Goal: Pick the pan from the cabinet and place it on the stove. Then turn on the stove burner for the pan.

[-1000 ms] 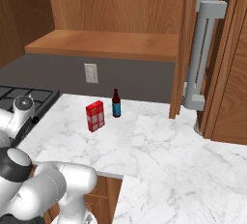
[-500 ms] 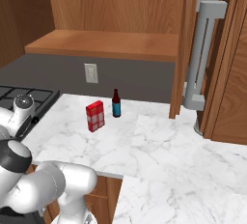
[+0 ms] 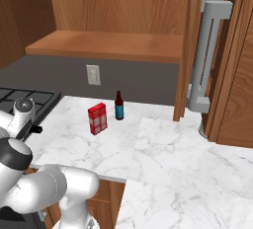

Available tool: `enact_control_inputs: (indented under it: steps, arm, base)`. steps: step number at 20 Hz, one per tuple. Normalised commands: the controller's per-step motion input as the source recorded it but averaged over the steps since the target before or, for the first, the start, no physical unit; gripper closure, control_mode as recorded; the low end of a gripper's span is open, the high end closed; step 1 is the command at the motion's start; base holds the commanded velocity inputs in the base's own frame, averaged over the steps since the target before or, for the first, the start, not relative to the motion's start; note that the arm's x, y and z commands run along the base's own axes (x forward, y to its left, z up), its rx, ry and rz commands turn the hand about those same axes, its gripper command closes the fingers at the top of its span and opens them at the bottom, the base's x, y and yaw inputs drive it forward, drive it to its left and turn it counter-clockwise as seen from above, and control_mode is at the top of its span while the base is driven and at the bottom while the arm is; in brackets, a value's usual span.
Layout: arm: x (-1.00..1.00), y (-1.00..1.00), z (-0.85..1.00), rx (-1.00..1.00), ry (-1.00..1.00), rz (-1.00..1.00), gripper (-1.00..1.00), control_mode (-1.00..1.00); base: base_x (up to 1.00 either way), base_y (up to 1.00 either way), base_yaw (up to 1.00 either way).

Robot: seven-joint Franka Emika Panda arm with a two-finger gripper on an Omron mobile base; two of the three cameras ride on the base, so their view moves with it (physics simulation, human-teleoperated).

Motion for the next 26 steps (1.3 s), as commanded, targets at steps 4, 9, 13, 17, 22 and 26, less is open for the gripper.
enact_control_inputs:
  steps: [4, 9, 13, 17, 22, 26]
  arm:
    - [0.00, 0.00, 0.00, 0.00, 0.00, 0.00, -1.00, -1.00]
    - [-0.03, -0.08, 0.00, 0.00, -0.01, 0.00, -1.00, -1.00]
    - [-0.15, -0.15, 0.00, 0.00, -0.01, 0.00, -1.00, -1.00]
    - [-0.32, -0.28, 0.03, 0.00, -0.01, -0.01, -1.00, -1.00]
    - [-0.43, -0.23, 0.23, 0.00, -0.05, -0.01, -1.00, -1.00]
    - [-0.44, -0.15, 0.35, 0.00, -0.06, 0.00, -1.00, -1.00]
  base:
    - [0.00, 0.00, 0.00]
    - [0.00, 0.00, 0.00]
    - [0.00, 0.00, 0.00]
    - [0.00, 0.00, 0.00]
    - [0.00, 0.00, 0.00]
    - [0.00, 0.00, 0.00]
